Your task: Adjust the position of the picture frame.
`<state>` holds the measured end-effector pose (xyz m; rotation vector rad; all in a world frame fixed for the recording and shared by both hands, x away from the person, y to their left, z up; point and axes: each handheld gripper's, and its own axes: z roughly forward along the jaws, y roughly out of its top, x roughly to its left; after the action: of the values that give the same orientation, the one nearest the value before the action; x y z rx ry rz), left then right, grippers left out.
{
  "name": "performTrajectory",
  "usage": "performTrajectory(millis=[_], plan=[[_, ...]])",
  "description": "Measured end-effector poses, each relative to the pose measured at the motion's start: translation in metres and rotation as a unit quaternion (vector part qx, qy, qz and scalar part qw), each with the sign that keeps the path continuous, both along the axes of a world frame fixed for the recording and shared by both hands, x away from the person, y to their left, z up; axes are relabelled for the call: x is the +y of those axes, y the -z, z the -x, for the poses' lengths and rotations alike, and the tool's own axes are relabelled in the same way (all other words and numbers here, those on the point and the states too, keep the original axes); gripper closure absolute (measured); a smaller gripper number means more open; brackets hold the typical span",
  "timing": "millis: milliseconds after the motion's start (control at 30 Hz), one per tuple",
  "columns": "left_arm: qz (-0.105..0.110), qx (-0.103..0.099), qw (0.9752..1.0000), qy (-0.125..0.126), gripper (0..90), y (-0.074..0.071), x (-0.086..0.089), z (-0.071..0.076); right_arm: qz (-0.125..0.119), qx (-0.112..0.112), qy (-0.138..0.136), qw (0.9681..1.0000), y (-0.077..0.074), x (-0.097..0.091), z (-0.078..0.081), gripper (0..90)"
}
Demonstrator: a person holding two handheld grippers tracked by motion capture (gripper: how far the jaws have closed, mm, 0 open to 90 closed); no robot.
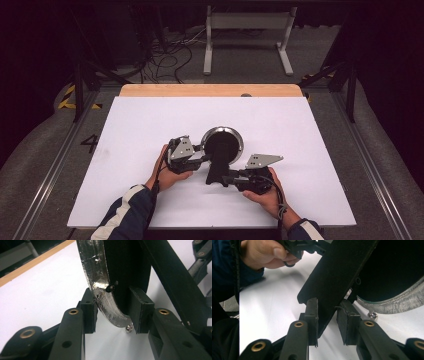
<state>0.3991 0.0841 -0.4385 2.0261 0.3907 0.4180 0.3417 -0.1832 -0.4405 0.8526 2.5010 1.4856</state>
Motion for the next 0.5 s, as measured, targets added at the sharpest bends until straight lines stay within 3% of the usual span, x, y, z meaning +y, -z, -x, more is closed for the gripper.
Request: performTrajectory(millis=[267, 500], plan=[[-0.003, -0.026, 0.9994, -0.023, 61.4, 0.002, -0.005, 0.003, 0.005, -0.003, 0.016, 0.9999, 0.000, -0.001, -0.001, 72.8], [-0.002, -0.047, 0.9974, -0.054, 60.5, 0.006, -0.011, 0.006, 0.002, -0.003, 0.029, 0.9996, 0.000, -0.005, -0.003, 73.1]])
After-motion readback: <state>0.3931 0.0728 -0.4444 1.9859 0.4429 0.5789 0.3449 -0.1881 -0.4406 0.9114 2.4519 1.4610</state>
